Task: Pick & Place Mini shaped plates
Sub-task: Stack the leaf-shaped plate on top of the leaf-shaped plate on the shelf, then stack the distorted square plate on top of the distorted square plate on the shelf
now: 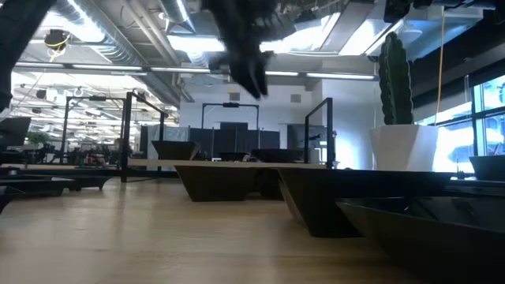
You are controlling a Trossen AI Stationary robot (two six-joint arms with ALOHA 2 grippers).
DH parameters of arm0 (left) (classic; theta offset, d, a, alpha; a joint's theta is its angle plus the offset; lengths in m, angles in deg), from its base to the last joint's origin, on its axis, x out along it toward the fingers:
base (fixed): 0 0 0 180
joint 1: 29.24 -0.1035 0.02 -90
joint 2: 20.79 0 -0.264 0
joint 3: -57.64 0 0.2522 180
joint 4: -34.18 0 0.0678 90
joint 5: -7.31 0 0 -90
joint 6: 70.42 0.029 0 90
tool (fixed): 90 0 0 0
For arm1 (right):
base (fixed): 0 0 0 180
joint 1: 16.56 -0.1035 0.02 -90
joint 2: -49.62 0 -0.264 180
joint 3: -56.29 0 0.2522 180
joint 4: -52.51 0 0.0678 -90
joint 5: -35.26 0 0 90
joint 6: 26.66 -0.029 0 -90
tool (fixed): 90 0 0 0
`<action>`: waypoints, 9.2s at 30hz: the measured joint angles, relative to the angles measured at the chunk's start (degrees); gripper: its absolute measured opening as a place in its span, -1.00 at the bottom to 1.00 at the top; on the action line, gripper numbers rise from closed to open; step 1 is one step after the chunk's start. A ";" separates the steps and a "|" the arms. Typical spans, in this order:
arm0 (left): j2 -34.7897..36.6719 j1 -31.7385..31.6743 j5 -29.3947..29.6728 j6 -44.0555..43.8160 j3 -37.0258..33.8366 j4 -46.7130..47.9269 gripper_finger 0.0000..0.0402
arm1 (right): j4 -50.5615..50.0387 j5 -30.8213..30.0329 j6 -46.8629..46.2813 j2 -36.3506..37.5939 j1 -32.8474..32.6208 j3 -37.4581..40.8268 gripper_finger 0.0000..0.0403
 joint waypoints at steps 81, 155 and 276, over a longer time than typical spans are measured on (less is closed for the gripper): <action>-3.06 -6.72 3.79 -9.39 -23.28 -15.95 -0.82 | 0.59 1.49 -0.96 -0.17 -0.02 0.00 -0.93; 50.92 -1.96 -34.63 -34.81 -37.08 -11.80 -0.94 | 1.92 6.09 -1.47 -0.17 -0.01 -0.02 -0.93; 99.49 17.69 0.76 -46.45 -95.67 -56.36 -0.97 | -13.92 0.51 -14.06 -45.71 -3.28 -24.39 -0.94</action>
